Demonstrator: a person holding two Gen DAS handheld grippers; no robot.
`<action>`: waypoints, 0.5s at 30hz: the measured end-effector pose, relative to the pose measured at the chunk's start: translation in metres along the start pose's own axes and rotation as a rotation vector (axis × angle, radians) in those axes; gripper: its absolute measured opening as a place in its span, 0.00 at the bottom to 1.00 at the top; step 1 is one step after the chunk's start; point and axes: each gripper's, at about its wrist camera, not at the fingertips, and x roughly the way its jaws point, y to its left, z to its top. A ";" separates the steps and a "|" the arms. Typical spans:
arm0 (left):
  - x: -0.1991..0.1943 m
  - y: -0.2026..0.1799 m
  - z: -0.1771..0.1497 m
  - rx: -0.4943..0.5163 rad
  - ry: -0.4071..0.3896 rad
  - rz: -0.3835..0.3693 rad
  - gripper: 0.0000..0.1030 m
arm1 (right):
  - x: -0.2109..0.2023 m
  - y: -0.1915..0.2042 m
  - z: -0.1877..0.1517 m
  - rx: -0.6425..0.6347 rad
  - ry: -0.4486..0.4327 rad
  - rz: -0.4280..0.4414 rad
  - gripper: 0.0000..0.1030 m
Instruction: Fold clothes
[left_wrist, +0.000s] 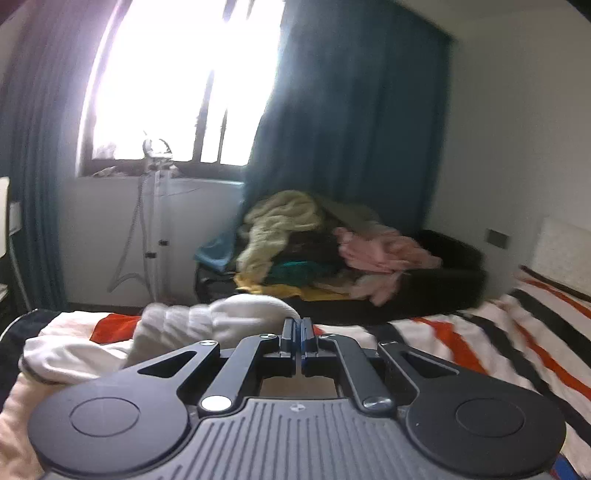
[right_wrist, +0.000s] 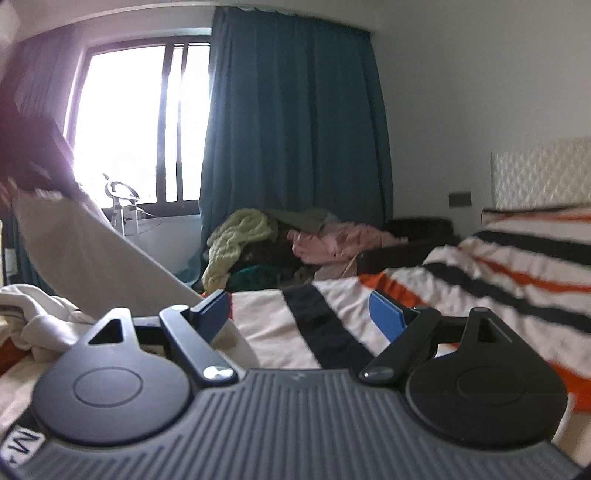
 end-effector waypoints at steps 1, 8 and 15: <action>-0.020 -0.006 -0.005 0.010 -0.005 -0.018 0.02 | -0.005 -0.001 0.002 -0.003 -0.013 -0.001 0.82; -0.134 -0.027 -0.094 -0.035 0.065 -0.096 0.02 | -0.041 -0.008 0.019 -0.030 -0.068 0.004 0.82; -0.164 0.010 -0.176 -0.100 0.214 -0.101 0.03 | -0.062 -0.010 0.029 -0.042 0.001 0.034 0.82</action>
